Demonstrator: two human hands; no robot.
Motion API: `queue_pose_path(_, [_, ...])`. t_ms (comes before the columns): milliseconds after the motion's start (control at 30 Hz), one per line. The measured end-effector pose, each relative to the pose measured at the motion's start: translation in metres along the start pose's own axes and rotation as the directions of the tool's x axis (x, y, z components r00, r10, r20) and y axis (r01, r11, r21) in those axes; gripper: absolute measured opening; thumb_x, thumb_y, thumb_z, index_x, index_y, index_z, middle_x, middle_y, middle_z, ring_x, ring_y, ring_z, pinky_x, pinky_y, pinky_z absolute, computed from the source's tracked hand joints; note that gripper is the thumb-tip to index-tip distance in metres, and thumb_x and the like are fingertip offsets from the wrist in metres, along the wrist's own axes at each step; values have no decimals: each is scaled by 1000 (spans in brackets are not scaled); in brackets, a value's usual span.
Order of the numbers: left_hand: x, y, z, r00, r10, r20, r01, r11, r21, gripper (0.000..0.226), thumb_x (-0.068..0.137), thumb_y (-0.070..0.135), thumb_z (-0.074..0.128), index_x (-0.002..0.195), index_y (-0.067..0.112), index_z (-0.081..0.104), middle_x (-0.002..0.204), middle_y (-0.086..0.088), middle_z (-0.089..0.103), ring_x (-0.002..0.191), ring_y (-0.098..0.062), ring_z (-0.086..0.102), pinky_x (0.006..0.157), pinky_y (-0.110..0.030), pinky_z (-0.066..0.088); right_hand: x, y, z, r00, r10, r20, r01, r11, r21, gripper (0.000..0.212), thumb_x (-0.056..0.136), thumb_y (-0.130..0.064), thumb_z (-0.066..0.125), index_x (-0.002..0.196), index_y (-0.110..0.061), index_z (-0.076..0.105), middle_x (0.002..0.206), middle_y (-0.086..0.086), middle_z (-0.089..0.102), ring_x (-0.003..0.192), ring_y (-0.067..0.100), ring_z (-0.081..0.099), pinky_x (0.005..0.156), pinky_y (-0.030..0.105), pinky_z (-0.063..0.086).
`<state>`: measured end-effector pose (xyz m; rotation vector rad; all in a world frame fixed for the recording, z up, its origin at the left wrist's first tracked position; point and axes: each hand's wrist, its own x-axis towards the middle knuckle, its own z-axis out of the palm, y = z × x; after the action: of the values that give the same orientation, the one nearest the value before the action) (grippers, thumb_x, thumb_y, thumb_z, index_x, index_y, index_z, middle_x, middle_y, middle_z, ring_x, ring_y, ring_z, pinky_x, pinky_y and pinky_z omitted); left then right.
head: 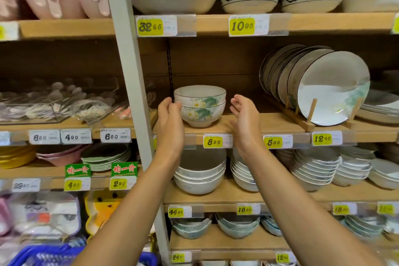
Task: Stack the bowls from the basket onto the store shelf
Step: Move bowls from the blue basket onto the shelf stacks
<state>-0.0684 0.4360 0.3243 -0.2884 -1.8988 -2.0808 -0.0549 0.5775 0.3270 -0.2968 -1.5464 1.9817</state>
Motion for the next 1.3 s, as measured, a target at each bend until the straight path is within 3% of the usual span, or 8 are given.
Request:
queue_pose_path(167, [-65,10,-29,998,-66,21,68,995,-77,26,89,36,43,99,29,67,110,4,69,109,-9,62,93,-33,50,-64,6,-27,996,31,84,-32,1000,1,19,98,-23,47,96,-30,65,102,-11,70,103,5,64,95,32,50])
queue_pose_path(633, [-164,-55,-205,892,-434,-127,433,901,-40,31,94,18,37,86,8,66,81,-7,75,71,-17,70,64,-27,53,-233,103,13,825,445,349,-390,894,-218,24,97,-6,44,88,-9,67,90,15,72,78,19,67,73,27,52])
queue_pose_path(1000, [-168,-139,-366,673,-730,-120,738,651,178,29,96,18,38,100,4,64,96,-13,73,86,-27,66,76,-35,49,-307,236,78,679,730,80,-658,653,-375,21,95,-9,49,109,0,62,93,17,65,83,25,63,73,35,51])
queue_pose_path(1133, [-156,-168,-399,600,-795,-94,794,575,198,29,96,20,39,102,3,61,97,-14,70,82,-27,63,72,-32,48,-327,267,94,602,797,-45,-752,547,-369,26,94,-5,45,108,12,58,104,40,56,119,52,50,82,46,53])
queue_pose_path(1167, [-153,-176,-402,582,-809,-83,804,557,208,27,96,21,40,101,3,61,96,-14,69,81,-26,63,69,-31,48,-331,271,97,579,813,-62,-771,521,-366,25,94,-6,45,106,10,59,133,28,46,112,52,54,80,44,53])
queue_pose_path(1200, [-150,-184,-403,564,-823,-68,813,540,216,25,96,21,41,100,5,60,95,-14,68,78,-25,63,67,-31,47,-333,276,98,560,825,-78,-791,504,-346,27,94,-7,45,108,11,59,90,24,46,108,51,57,83,47,53])
queue_pose_path(1233, [-146,-193,-402,547,-836,-48,822,525,223,23,96,22,42,98,6,59,93,-13,67,77,-24,62,66,-30,47,-334,282,99,539,837,-97,-813,487,-319,32,94,-8,45,115,14,57,124,45,44,110,52,55,91,52,49])
queue_pose_path(1300, [-138,-209,-395,505,-863,-8,839,489,240,21,96,24,43,97,9,57,91,-11,65,74,-23,60,64,-30,47,-330,291,101,503,857,-116,-848,462,-261,36,95,-10,46,122,12,55,135,38,43,111,49,56,92,51,49])
